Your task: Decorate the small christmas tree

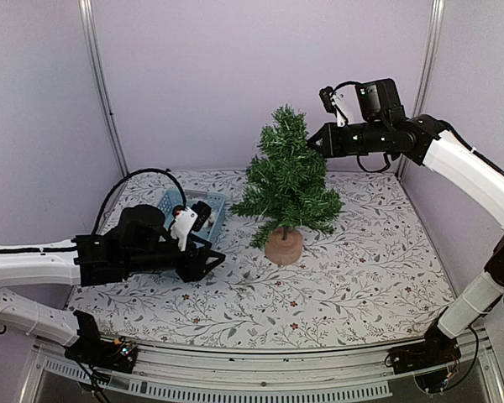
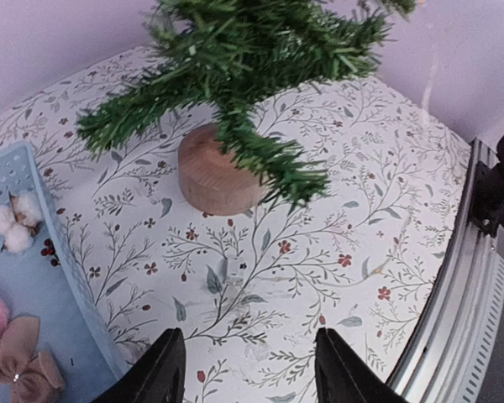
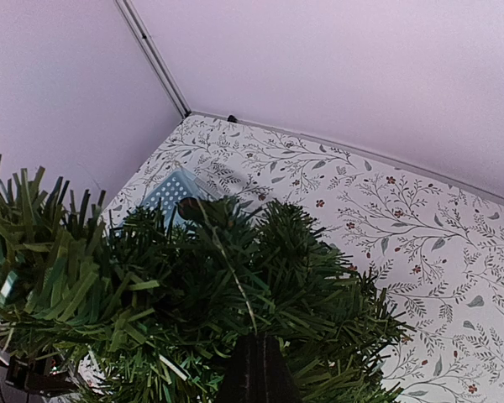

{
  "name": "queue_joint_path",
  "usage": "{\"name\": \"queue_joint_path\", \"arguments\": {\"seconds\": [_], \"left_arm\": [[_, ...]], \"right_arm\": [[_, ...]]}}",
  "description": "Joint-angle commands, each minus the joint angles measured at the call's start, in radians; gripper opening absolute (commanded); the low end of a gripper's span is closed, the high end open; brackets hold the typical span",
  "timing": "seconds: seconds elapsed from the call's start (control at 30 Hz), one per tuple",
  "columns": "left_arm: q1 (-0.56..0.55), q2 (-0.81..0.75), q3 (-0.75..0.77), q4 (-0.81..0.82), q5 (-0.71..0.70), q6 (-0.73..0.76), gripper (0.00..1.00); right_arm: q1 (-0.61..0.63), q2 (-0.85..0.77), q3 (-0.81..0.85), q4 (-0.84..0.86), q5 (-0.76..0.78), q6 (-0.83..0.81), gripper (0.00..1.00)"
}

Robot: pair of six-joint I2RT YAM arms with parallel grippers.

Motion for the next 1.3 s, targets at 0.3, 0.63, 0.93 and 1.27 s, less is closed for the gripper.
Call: {"name": "queue_joint_path", "arguments": {"seconds": [0.3, 0.63, 0.93, 1.27], "left_arm": [[0.128, 0.099, -0.117, 0.252, 0.005, -0.167, 0.48], [0.173, 0.449, 0.089, 0.284, 0.239, -0.047, 0.42], [0.098, 0.654, 0.199, 0.24, 0.265, -0.023, 0.42], [0.057, 0.754, 0.278, 0.159, 0.229, -0.01, 0.44]], "right_arm": [[-0.003, -0.024, -0.015, 0.015, -0.004, -0.009, 0.0], [-0.003, -0.026, -0.019, 0.021, -0.01, -0.008, 0.0], [-0.003, -0.03, -0.019, 0.027, -0.006, -0.008, 0.0], [-0.003, -0.028, -0.018, 0.023, -0.006, -0.008, 0.0]]}}
